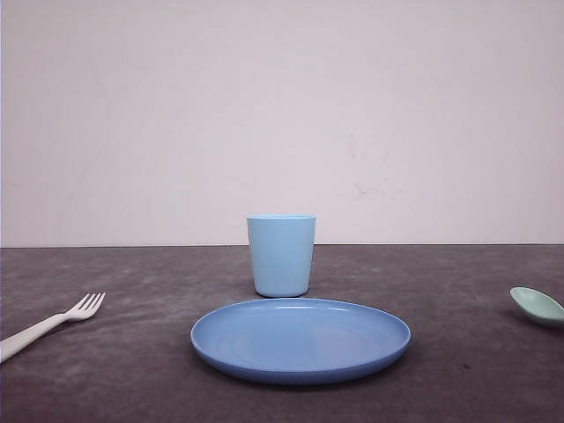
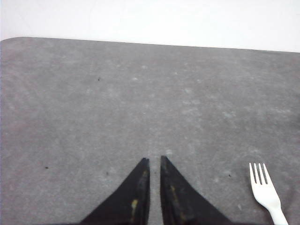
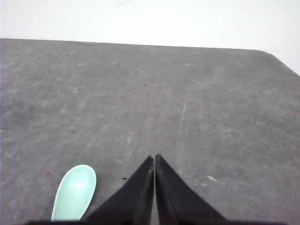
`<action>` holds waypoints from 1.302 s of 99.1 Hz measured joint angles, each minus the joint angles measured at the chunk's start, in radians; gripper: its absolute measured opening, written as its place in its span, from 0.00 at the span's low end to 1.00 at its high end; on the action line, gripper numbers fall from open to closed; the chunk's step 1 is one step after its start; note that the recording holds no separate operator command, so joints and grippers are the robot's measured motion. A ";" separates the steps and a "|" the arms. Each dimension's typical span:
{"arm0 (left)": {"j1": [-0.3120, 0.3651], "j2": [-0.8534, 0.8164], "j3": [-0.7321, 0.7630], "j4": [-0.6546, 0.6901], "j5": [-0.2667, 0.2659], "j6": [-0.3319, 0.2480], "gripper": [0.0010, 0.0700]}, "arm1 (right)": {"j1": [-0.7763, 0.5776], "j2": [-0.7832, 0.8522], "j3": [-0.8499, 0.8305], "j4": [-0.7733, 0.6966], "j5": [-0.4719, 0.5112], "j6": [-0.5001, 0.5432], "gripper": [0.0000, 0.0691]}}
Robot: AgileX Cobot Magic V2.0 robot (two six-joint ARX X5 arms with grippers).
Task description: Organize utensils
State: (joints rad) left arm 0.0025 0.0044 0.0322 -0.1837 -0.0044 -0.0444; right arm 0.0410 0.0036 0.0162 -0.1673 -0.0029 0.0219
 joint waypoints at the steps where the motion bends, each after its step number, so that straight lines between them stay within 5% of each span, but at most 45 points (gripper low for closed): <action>1: 0.000 0.000 0.000 0.000 0.000 0.000 0.01 | 0.000 0.000 0.000 0.000 0.000 0.000 0.00; 129: 0.000 0.000 0.000 0.000 0.002 -0.002 0.01 | 0.000 0.000 0.000 -0.005 -0.001 0.050 0.00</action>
State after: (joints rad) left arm 0.0025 0.0044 0.0322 -0.1837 -0.0029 -0.0463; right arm 0.0410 0.0036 0.0162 -0.1726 -0.0040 0.0715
